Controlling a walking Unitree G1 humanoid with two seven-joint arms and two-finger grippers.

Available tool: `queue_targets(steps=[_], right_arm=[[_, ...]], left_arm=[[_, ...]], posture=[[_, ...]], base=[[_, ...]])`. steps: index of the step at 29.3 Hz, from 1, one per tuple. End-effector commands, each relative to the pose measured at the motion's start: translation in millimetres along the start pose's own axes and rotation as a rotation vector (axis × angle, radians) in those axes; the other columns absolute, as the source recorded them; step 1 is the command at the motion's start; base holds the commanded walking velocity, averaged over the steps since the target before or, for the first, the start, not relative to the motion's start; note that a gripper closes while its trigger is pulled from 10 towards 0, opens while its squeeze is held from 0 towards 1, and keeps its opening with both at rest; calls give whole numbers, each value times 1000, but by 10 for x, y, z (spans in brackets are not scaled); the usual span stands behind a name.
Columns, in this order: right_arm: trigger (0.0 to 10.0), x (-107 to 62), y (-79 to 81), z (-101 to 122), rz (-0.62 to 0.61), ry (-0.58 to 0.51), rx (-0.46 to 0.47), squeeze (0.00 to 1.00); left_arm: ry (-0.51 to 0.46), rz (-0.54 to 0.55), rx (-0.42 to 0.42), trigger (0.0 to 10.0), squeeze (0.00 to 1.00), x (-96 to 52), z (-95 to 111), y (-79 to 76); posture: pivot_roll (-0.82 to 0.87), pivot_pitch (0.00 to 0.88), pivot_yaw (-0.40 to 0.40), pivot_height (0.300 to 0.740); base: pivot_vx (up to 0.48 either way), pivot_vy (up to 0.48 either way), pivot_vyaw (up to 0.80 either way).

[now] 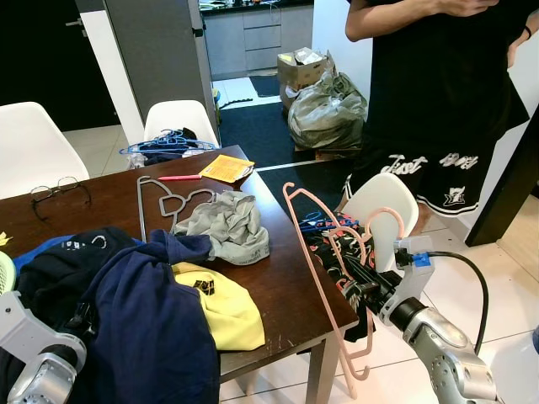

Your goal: Hang hanger

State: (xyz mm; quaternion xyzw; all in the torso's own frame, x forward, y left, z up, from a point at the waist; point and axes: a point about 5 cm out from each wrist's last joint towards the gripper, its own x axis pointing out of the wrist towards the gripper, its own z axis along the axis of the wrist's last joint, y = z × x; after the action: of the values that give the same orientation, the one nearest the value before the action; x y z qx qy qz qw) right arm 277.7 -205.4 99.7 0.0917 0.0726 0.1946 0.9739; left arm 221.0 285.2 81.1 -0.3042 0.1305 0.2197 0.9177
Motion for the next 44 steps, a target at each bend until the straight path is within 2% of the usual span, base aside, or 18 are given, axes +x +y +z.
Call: queue_targets(steps=[1,13,14,18,19,20,21,22,23,24,25,27,30,33,36,39,43,44], right_arm=[[10000,-10,1,-60,-15,27,8,0],[10000,-4,11,-58,-15,24,7,0],[10000,-2,13,-57,-15,23,8,0],[10000,1,13,-54,-15,19,10,0],[10000,3,12,-53,-14,17,12,0],[10000,3,12,-53,-14,17,12,0],[10000,6,12,-52,-13,16,14,0],[10000,6,12,-52,-13,16,14,0],[10000,9,13,-54,-11,16,17,0],[10000,9,13,-54,-11,16,17,0],[10000,12,15,-56,-10,15,20,0],[10000,12,15,-56,-10,15,20,0],[10000,23,21,-63,-9,13,26,0],[10000,26,22,-65,-9,13,27,0],[10000,35,30,-71,-6,12,30,0],[10000,36,33,-73,-5,12,30,0],[10000,43,59,-69,5,-1,31,0],[10000,39,65,-59,12,-6,8,0]], left_arm=[[33,-49,-6,0,0,35,-32,-86],[25,-186,-15,0,0,39,33,-306],[10,-265,-25,0,0,10,77,-442],[-40,-394,-4,0,0,-64,199,-698],[-119,-445,35,0,0,-117,373,-879],[-119,-445,35,0,0,-117,373,-879],[-222,-460,96,0,0,-172,590,-1038],[-222,-460,96,0,0,-172,590,-1038],[-340,-447,175,0,0,-236,838,-1178],[-340,-447,175,0,0,-236,838,-1178],[-477,-418,268,0,0,-336,1113,-1318],[-477,-418,268,0,0,-336,1113,-1318],[-730,-383,391,0,0,-595,1559,-1566],[-794,-384,425,0,0,-669,1647,-1629],[-954,-374,509,0,0,-860,1921,-1766],[-985,-374,524,0,0,-907,2001,-1794],[-1055,-352,558,0,0,-1014,2314,-1850],[-1063,-358,571,706,0,-1039,2394,-1870]], posture=[[-26,0,59,731],[-22,0,64,731],[-22,0,65,731],[-19,0,62,731],[-19,0,61,731],[-19,0,61,731],[-17,0,59,731],[-17,0,59,731],[-16,0,59,731],[-16,0,59,731],[-17,0,61,731],[-17,0,61,731],[-16,0,63,731],[-15,0,63,731],[-10,0,60,731],[-8,0,61,731],[-4,0,60,731],[-4,0,60,731]], base=[[0,0,0],[0,0,0],[0,0,0],[0,0,0],[0,0,0],[0,0,0],[0,0,0],[0,0,0],[0,0,0],[0,0,0],[0,0,0],[0,0,0],[0,0,0],[0,0,0],[0,0,0],[0,0,0],[0,0,0],[0,0,0]])
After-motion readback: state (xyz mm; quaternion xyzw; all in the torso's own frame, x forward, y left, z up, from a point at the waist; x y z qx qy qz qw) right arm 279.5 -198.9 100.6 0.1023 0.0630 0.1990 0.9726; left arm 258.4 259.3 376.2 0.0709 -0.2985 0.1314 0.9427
